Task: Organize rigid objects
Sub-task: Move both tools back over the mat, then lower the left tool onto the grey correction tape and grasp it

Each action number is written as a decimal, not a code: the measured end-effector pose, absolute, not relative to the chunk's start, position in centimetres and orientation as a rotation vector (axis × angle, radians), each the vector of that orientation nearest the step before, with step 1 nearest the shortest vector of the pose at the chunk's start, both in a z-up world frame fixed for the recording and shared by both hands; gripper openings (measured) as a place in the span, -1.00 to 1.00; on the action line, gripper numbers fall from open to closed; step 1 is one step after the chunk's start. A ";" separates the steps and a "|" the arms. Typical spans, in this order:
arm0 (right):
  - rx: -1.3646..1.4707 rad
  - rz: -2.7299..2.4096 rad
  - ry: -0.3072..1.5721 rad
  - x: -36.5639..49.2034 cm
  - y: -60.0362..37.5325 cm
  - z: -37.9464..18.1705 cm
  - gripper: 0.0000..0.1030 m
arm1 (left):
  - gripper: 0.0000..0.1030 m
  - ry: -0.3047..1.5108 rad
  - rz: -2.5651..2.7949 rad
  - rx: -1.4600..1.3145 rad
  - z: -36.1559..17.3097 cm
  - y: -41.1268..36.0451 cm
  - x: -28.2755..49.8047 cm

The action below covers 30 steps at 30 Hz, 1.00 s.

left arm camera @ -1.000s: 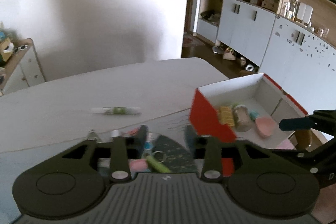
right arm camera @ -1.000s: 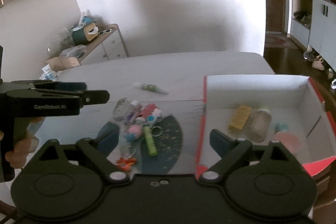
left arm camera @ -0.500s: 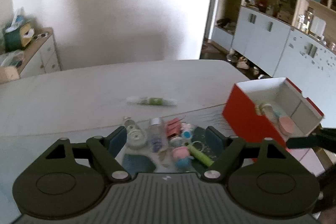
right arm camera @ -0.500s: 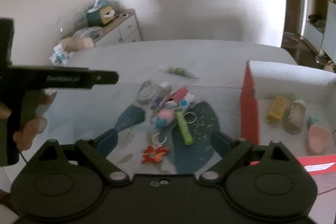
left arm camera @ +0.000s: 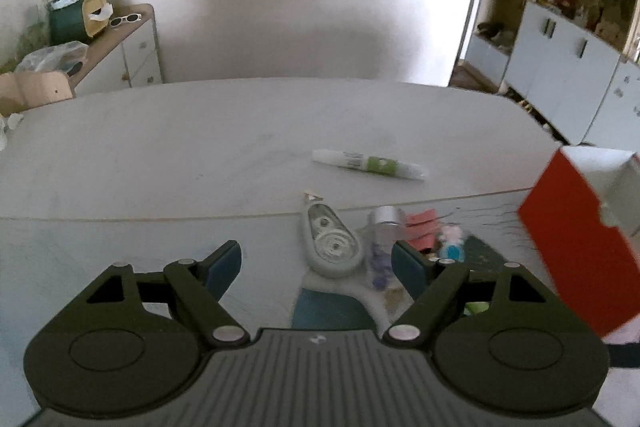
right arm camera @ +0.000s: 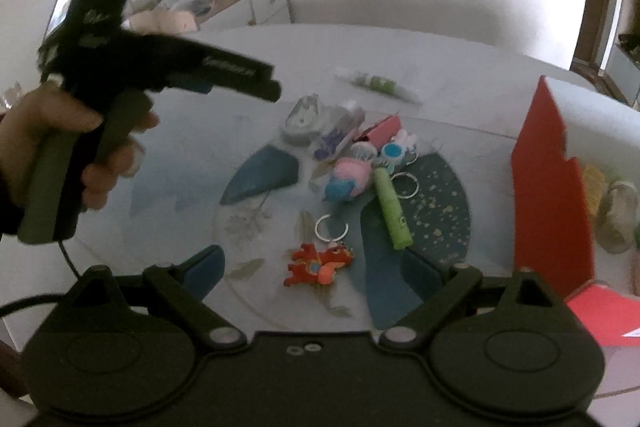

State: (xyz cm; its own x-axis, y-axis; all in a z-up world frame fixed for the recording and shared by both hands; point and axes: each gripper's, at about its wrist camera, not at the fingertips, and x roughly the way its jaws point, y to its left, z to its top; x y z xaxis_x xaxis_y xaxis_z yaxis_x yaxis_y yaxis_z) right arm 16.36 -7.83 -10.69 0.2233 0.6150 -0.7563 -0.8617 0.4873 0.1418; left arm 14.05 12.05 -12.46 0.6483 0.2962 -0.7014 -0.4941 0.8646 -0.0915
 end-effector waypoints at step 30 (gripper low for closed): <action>-0.444 1.079 0.895 17.2 -4.5 -15.8 0.56 | 0.60 0.841 0.509 -0.327 -19.5 14.5 21.8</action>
